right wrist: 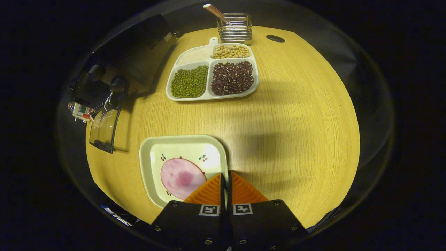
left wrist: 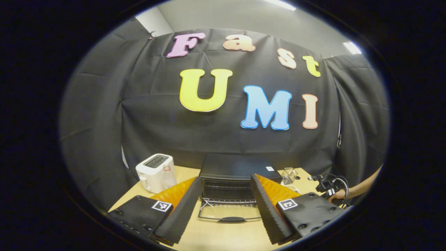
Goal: Open the electric oven with the left hand, put the food in, and close the electric oven.
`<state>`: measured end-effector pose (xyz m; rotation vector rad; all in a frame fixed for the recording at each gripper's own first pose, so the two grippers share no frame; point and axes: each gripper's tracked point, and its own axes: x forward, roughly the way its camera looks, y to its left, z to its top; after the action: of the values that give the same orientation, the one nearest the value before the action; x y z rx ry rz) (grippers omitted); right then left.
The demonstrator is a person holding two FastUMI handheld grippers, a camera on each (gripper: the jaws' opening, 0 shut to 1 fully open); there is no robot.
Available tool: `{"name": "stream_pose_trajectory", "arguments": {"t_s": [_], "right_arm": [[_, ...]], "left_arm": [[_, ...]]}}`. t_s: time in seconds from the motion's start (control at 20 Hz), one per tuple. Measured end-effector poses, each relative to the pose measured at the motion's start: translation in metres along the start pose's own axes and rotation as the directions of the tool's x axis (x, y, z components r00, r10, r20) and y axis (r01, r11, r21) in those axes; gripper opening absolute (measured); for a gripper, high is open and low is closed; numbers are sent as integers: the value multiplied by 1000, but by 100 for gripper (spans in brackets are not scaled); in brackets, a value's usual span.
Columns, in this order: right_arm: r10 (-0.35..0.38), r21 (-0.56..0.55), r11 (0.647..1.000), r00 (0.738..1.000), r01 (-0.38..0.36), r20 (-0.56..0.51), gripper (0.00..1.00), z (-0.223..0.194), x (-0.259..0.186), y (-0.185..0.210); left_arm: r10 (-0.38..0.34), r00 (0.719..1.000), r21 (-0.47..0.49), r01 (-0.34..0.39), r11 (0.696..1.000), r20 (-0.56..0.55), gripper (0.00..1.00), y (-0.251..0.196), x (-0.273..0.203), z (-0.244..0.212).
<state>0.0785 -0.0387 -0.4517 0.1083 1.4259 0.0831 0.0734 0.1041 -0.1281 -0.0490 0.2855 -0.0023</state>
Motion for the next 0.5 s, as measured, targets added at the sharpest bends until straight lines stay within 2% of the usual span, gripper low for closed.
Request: {"name": "stream_pose_trajectory", "arguments": {"t_s": [0.2,0.45,0.5], "right_arm": [[32,49,998,999,-33,27,0,-4,-2,-2],[157,163,972,983,-171,98,0,-3,-15,4],[186,184,962,977,-203,103,0,-5,-17,6]], "left_arm": [[10,1000,0,-10,1000,-3,98,6,-2,2],[6,1000,-2,-6,1000,-3,98,4,0,2],[4,1000,-1,-4,1000,-2,92,3,-1,3]]}}
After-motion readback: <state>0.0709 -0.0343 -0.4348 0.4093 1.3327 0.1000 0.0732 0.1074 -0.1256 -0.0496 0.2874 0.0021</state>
